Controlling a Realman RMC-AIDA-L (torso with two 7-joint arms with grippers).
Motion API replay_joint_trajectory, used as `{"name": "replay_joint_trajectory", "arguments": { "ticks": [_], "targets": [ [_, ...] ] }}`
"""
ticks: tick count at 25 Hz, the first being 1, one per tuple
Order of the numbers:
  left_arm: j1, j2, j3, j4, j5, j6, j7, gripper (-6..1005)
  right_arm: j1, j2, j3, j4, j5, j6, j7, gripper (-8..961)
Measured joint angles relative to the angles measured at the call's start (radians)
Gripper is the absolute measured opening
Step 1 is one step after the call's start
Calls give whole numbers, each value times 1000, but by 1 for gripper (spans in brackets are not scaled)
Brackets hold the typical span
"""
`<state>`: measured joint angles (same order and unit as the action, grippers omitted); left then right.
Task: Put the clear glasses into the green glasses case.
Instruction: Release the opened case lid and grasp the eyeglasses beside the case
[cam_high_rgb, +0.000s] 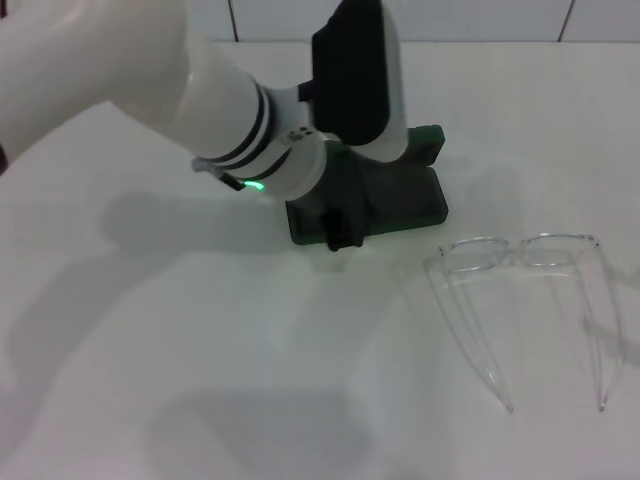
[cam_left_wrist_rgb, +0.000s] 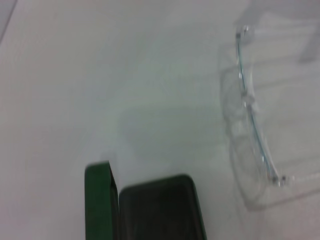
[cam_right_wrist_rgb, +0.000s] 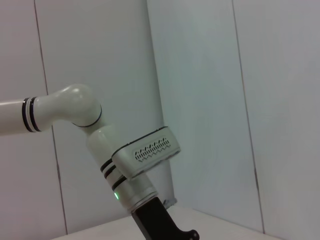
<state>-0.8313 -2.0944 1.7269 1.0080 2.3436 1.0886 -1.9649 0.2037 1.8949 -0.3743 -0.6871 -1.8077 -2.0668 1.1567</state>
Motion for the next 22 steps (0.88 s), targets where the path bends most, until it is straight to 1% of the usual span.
{"name": "replay_joint_trajectory", "arguments": {
  "ticks": [11,22],
  "targets": [
    [54,2,-11,-8,69,6,-4,36,2,1,0,0,0,-1,0,757],
    [58,1,-15,-54,68,13,-1,36,15,0,0,0,0,2,4,756]
  ]
}}
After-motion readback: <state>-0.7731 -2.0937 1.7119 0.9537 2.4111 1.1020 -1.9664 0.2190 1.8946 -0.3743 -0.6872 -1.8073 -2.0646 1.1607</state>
